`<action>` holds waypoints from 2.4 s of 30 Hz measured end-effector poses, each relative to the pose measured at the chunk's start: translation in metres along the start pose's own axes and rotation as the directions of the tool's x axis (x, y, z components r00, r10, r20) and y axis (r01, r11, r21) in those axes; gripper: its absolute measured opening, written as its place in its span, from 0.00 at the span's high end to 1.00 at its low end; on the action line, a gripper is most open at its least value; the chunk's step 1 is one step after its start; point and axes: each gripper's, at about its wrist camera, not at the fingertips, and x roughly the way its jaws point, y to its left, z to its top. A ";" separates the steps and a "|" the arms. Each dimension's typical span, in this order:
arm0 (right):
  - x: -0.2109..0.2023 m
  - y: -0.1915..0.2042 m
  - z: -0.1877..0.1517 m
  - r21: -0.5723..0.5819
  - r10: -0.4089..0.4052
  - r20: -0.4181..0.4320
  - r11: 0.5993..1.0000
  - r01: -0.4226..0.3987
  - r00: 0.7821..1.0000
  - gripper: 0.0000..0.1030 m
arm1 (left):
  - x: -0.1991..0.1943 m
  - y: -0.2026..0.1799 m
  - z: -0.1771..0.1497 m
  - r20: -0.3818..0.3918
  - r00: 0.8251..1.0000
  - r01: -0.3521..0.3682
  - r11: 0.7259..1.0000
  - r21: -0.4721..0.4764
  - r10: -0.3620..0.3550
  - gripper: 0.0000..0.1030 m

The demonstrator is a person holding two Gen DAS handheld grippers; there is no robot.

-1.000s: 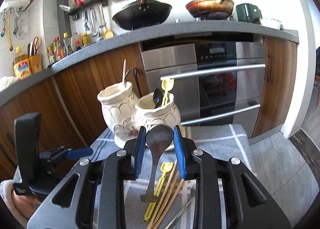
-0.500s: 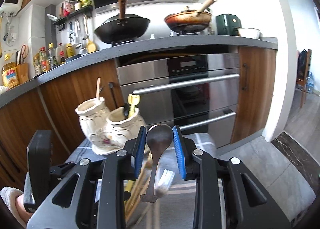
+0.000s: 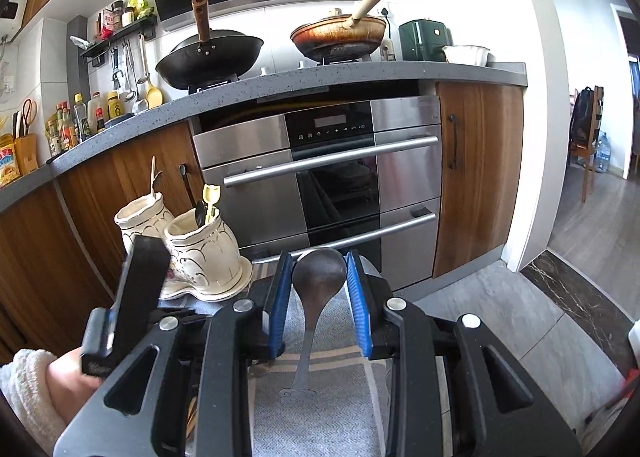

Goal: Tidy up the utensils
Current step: 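Grasp a silver fork with the left tool while the right tool lifts the spoon, then carry the fork over the larger cup while the right tool carries the spoon over the smaller cup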

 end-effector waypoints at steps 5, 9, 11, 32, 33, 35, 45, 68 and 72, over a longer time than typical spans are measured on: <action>0.002 -0.002 0.000 -0.002 0.009 -0.007 1.000 -0.009 1.000 0.73 | 0.014 -0.002 -0.002 -0.050 0.999 -0.003 1.000 0.030 0.005 0.73; 0.002 -0.002 0.000 -0.003 0.009 -0.009 1.000 -0.009 1.000 0.73 | 0.012 0.004 -0.001 -0.039 0.999 -0.001 1.000 0.007 0.001 0.79; 0.002 -0.001 0.000 -0.006 0.007 -0.010 1.000 -0.008 1.000 0.73 | 0.008 0.004 0.000 -0.018 1.000 -0.017 1.000 0.005 0.017 0.79; -0.003 0.027 0.006 -0.031 0.029 0.026 0.999 -0.028 0.999 0.73 | -0.121 -0.020 -0.011 0.274 0.960 -0.074 0.996 0.056 0.056 0.80; -0.003 0.030 0.006 -0.034 0.030 0.027 0.999 -0.029 0.999 0.73 | -0.126 -0.021 -0.013 0.281 0.958 -0.081 0.995 0.058 0.061 0.80; -0.004 0.034 0.006 -0.034 0.033 0.031 0.999 -0.032 0.999 0.73 | -0.136 -0.022 -0.017 0.298 0.952 -0.090 0.994 0.062 0.068 0.81; -0.004 0.049 0.006 -0.044 0.048 0.035 0.998 -0.047 0.998 0.73 | -0.164 -0.031 -0.033 0.329 0.938 -0.135 0.988 0.074 0.104 0.82; -0.013 0.062 0.010 -0.050 0.071 0.062 0.996 -0.068 0.996 0.73 | -0.204 -0.035 -0.045 0.357 0.893 -0.307 0.951 0.039 0.274 0.97; -0.007 0.070 0.023 -0.051 0.076 0.092 0.996 -0.071 0.993 0.73 | -0.230 -0.020 -0.036 0.380 0.864 -0.368 0.930 0.028 0.330 0.97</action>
